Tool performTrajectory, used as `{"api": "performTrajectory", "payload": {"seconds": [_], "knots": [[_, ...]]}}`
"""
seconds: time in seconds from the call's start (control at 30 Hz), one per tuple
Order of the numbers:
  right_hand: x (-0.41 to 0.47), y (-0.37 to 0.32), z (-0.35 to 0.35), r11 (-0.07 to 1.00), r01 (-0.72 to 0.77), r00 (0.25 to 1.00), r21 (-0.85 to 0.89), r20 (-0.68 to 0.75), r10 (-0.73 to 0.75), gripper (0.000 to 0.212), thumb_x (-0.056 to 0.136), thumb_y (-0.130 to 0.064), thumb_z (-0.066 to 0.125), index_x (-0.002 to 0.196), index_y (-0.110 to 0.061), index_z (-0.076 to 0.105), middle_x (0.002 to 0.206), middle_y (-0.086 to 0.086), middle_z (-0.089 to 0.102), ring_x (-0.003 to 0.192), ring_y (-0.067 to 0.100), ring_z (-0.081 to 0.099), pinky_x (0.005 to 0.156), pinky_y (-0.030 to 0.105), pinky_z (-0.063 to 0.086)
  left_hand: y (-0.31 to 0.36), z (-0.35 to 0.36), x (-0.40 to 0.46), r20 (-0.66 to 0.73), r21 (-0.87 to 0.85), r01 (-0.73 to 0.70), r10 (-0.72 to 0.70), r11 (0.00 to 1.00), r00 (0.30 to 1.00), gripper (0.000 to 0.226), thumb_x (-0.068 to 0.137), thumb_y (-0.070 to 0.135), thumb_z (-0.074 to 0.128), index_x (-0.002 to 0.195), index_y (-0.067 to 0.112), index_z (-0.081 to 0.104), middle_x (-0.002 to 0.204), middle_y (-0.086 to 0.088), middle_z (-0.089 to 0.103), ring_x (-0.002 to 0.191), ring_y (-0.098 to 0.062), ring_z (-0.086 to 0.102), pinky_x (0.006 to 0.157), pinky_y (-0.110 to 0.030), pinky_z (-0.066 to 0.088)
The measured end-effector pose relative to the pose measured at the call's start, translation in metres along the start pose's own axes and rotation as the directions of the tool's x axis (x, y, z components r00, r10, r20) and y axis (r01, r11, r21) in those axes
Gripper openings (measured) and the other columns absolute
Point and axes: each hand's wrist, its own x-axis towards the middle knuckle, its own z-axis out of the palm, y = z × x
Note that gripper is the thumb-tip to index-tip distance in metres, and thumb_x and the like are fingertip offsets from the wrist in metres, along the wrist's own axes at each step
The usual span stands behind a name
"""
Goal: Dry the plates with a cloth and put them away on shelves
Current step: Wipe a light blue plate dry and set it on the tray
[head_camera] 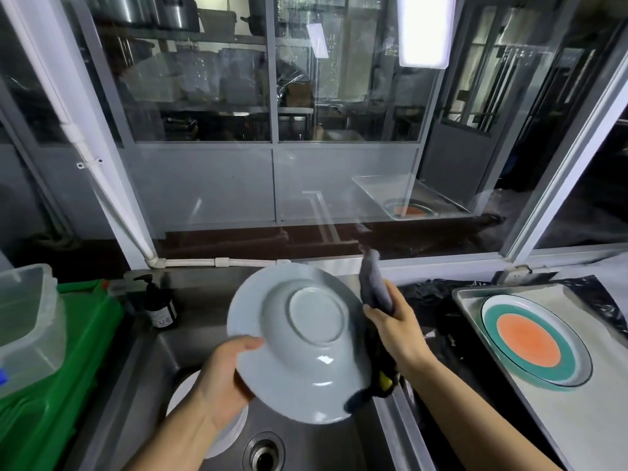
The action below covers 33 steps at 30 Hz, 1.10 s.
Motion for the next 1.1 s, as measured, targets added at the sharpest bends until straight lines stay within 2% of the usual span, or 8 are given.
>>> {"api": "performTrajectory", "payload": {"seconds": [0.2, 0.37, 0.47, 0.63, 0.73, 0.9, 1.03, 1.1], "knots": [[0.014, -0.031, 0.050, 0.789, 0.427, 0.890, -0.441, 0.361, -0.279, 0.054, 0.091, -0.010, 0.061, 0.142, -0.024, 0.048, 0.141, -0.007, 0.052, 0.130, 0.009, 0.046, 0.108, 0.016, 0.029, -0.004, 0.012, -0.004, 0.058, 0.187, 0.023, -0.034, 0.982, 0.998, 0.054, 0.048, 0.000, 0.053, 0.100, -0.009, 0.064, 0.095, -0.028, 0.066, 0.086, -0.038, 0.063, 0.084, -0.043, 0.046], [-0.003, -0.039, 0.062, 0.571, 0.667, 0.704, -0.479, 0.656, -0.273, 0.048, 0.099, -0.052, 0.039, 0.146, -0.040, 0.038, 0.158, -0.007, 0.030, 0.148, 0.009, 0.017, 0.120, 0.029, 0.005, 0.009, 0.013, -0.006, 0.143, 0.235, -0.069, 0.036, 0.970, 0.989, 0.046, 0.050, -0.003, 0.050, 0.090, -0.003, 0.071, 0.089, -0.024, 0.069, 0.077, -0.028, 0.067, 0.078, -0.037, 0.047], [0.001, -0.040, 0.065, 0.543, 0.726, 0.640, -0.422, 0.704, -0.309, 0.045, 0.101, -0.047, 0.033, 0.143, -0.038, 0.043, 0.156, -0.006, 0.033, 0.147, 0.002, 0.016, 0.121, 0.031, 0.008, 0.014, 0.013, -0.009, 0.160, 0.239, -0.094, 0.057, 0.967, 0.985, 0.053, 0.048, -0.004, 0.048, 0.098, -0.004, 0.066, 0.092, -0.023, 0.069, 0.083, -0.030, 0.066, 0.080, -0.037, 0.046], [0.035, -0.042, 0.054, 0.819, 0.446, 0.827, -0.361, 0.515, -0.223, 0.037, 0.102, -0.028, 0.048, 0.140, -0.029, 0.049, 0.154, -0.005, 0.035, 0.140, -0.005, 0.023, 0.115, 0.013, 0.011, 0.019, 0.013, -0.017, 0.157, 0.269, -0.082, 0.040, 0.960, 0.987, 0.048, 0.048, -0.004, 0.051, 0.092, -0.004, 0.070, 0.097, -0.026, 0.069, 0.088, -0.036, 0.064, 0.081, -0.038, 0.046], [0.044, -0.028, 0.039, 0.939, 0.235, 0.901, -0.250, 0.418, -0.115, 0.033, 0.103, -0.031, 0.043, 0.135, -0.040, 0.041, 0.152, -0.015, 0.032, 0.143, -0.001, 0.022, 0.121, 0.026, 0.012, 0.019, 0.013, -0.021, 0.128, 0.216, -0.071, 0.044, 0.974, 0.991, 0.040, 0.048, -0.004, 0.052, 0.082, -0.001, 0.072, 0.090, -0.023, 0.067, 0.082, -0.034, 0.064, 0.078, -0.037, 0.046], [0.022, 0.013, 0.020, 0.981, 0.133, 0.941, -0.141, 0.328, -0.080, 0.053, 0.096, -0.061, 0.034, 0.146, -0.042, 0.033, 0.157, -0.016, 0.029, 0.145, 0.001, 0.022, 0.123, 0.035, 0.015, 0.016, 0.021, -0.023, 0.115, 0.121, -0.118, 0.104, 0.986, 0.988, 0.041, 0.053, 0.001, 0.058, 0.092, 0.003, 0.071, 0.089, -0.017, 0.071, 0.077, -0.028, 0.069, 0.073, -0.036, 0.051], [-0.019, 0.021, 0.022, 0.979, 0.157, 0.958, -0.131, 0.260, -0.119, 0.047, 0.094, -0.058, 0.028, 0.140, -0.048, 0.029, 0.144, -0.037, 0.029, 0.135, -0.020, 0.023, 0.109, 0.005, 0.017, 0.014, 0.032, -0.023, 0.093, 0.033, -0.133, 0.129, 0.991, 0.987, 0.052, 0.066, 0.007, 0.072, 0.118, 0.007, 0.065, 0.111, -0.017, 0.071, 0.102, -0.034, 0.067, 0.088, -0.044, 0.052], [-0.035, 0.032, 0.023, 0.958, 0.213, 0.957, -0.193, 0.240, -0.164, 0.059, 0.091, -0.064, 0.029, 0.146, -0.042, 0.022, 0.150, -0.034, 0.021, 0.142, -0.013, 0.013, 0.112, 0.006, 0.010, 0.010, 0.036, -0.021, 0.075, 0.007, -0.128, 0.127, 0.992, 0.989, 0.047, 0.074, 0.010, 0.064, 0.121, 0.006, 0.064, 0.112, -0.017, 0.071, 0.100, -0.032, 0.068, 0.084, -0.042, 0.055]]}}
